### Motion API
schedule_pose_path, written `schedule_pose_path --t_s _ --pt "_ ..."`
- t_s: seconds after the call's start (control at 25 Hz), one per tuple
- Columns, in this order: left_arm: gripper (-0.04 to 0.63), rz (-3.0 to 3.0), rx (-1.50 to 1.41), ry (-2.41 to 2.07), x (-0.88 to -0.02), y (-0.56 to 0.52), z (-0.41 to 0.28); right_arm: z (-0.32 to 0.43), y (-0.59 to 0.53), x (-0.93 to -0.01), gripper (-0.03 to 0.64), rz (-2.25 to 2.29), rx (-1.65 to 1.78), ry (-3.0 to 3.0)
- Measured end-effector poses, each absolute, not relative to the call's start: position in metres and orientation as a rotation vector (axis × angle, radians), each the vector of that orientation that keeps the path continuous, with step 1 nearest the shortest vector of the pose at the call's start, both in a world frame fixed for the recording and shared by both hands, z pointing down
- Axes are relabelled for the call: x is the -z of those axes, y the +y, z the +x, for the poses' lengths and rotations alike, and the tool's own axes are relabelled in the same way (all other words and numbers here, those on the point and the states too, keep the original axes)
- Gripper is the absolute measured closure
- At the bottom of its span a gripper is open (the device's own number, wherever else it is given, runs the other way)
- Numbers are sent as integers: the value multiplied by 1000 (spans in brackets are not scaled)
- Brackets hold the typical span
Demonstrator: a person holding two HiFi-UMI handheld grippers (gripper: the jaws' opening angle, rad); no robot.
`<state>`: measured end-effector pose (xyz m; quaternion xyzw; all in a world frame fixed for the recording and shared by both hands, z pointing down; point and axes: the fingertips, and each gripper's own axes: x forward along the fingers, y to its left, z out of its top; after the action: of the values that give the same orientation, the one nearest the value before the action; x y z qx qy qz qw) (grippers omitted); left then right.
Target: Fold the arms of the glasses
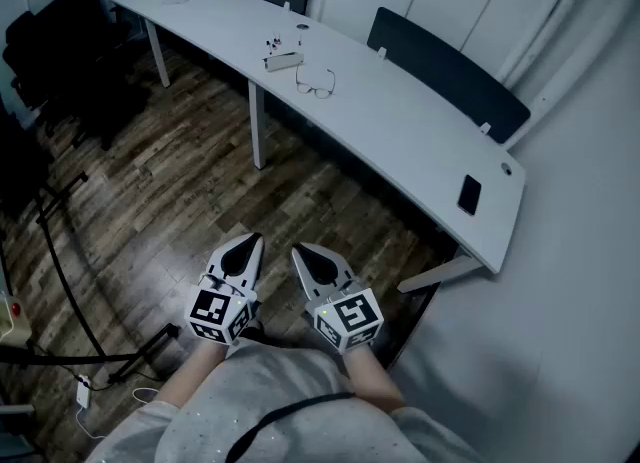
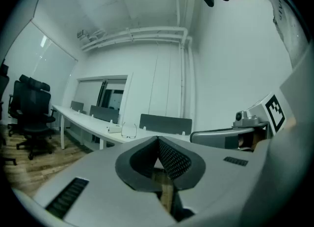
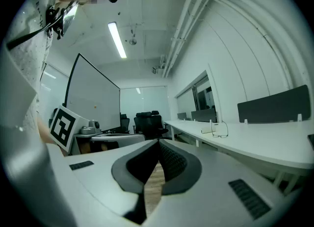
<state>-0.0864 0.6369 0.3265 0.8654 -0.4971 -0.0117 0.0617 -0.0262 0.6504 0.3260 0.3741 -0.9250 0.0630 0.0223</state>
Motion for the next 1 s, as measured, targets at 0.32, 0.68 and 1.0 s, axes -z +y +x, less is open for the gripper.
schedule_pose_path --t_s 0.32,0.68,1.0 --pt "580 2595 18 -1502 -339 625 -92 -28 641 -327 599 1176 -165 -2855" --pt "580 2648 36 -1421 -349 537 -80 -19 561 -339 598 1266 -184 -2811" --pt "580 2684 26 -1355 -341 419 -98 -37 446 -336 598 1347 -228 -2783"
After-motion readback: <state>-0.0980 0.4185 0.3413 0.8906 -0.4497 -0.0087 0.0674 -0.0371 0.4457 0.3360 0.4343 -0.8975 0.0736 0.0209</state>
